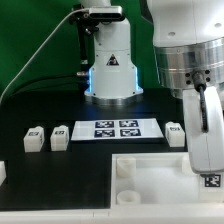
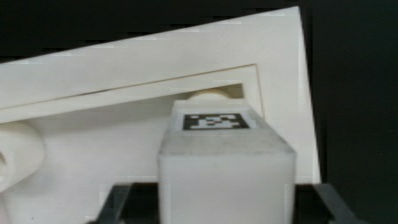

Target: Assemble one leg

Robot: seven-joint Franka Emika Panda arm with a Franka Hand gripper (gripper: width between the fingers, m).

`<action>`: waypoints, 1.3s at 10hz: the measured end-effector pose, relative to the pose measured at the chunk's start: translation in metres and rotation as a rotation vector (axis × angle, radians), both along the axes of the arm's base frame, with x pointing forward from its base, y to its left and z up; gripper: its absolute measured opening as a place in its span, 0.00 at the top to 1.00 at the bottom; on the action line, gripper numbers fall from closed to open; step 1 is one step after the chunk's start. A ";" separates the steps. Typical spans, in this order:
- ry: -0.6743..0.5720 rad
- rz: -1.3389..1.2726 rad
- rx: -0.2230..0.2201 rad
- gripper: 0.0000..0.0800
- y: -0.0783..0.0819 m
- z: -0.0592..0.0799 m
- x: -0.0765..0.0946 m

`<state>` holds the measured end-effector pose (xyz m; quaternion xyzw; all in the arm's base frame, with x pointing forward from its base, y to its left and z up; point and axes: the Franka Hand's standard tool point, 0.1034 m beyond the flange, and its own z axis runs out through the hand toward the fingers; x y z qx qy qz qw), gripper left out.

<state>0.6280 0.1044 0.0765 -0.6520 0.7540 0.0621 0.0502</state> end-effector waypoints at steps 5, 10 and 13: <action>-0.100 0.596 -0.023 0.20 0.002 -0.010 -0.007; -0.251 1.323 -0.091 0.19 0.011 -0.003 -0.002; -0.267 1.509 -0.116 0.24 0.011 -0.001 -0.003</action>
Offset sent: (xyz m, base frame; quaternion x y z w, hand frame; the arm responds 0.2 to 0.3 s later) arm -0.0233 0.0170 0.0001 -0.0542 0.0160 -0.3713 0.9268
